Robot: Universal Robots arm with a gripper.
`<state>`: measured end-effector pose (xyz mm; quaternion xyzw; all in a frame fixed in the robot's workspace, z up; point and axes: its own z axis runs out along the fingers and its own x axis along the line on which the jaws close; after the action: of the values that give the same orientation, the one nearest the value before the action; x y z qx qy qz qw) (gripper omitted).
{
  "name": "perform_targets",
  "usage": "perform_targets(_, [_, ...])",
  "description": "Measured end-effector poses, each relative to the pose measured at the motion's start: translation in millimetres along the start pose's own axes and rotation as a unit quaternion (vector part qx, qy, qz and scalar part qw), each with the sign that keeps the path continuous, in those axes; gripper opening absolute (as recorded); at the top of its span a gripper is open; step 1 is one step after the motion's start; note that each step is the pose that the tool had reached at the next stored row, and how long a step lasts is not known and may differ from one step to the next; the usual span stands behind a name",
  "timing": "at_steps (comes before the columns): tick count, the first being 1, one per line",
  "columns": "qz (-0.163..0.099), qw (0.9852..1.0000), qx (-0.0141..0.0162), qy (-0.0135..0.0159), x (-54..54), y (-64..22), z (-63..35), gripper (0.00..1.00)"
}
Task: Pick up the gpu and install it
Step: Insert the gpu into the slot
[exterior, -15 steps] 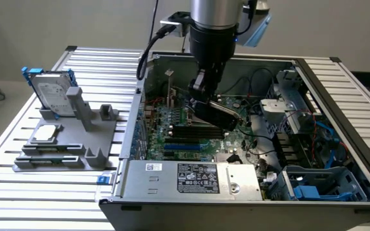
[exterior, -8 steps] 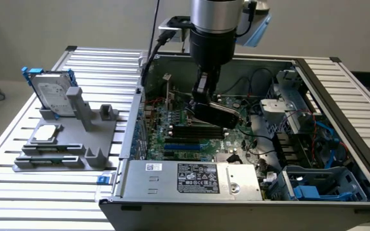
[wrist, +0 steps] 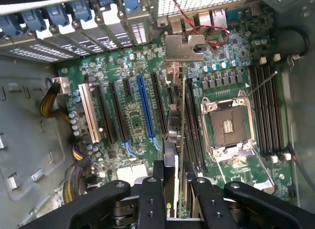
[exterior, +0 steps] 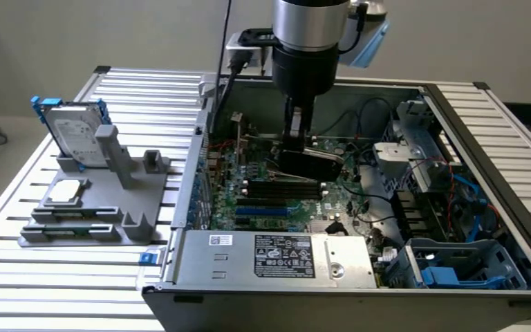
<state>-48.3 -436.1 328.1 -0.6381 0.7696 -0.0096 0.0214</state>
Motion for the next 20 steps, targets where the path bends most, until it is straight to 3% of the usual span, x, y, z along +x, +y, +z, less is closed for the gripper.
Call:
perform_targets(5, [-0.045,0.999,-0.0008,-0.0021,0.0,0.1,1.6,0.26])
perform_targets(11, [-0.093,0.9957,-0.0019,-0.0041,0.2,1.0,4.9,0.26])
perform_targets(13, [-0.1,0.995,-0.002,-0.0044,0.7,3.2,6.2,0.26])
perform_targets(17, [-0.102,0.9948,-0.0021,-0.0045,4.1,18.3,11.5,0.26])
perform_targets(20, [-0.104,0.9946,-0.0022,-0.0054,10.6,21.8,13.3,0.26])
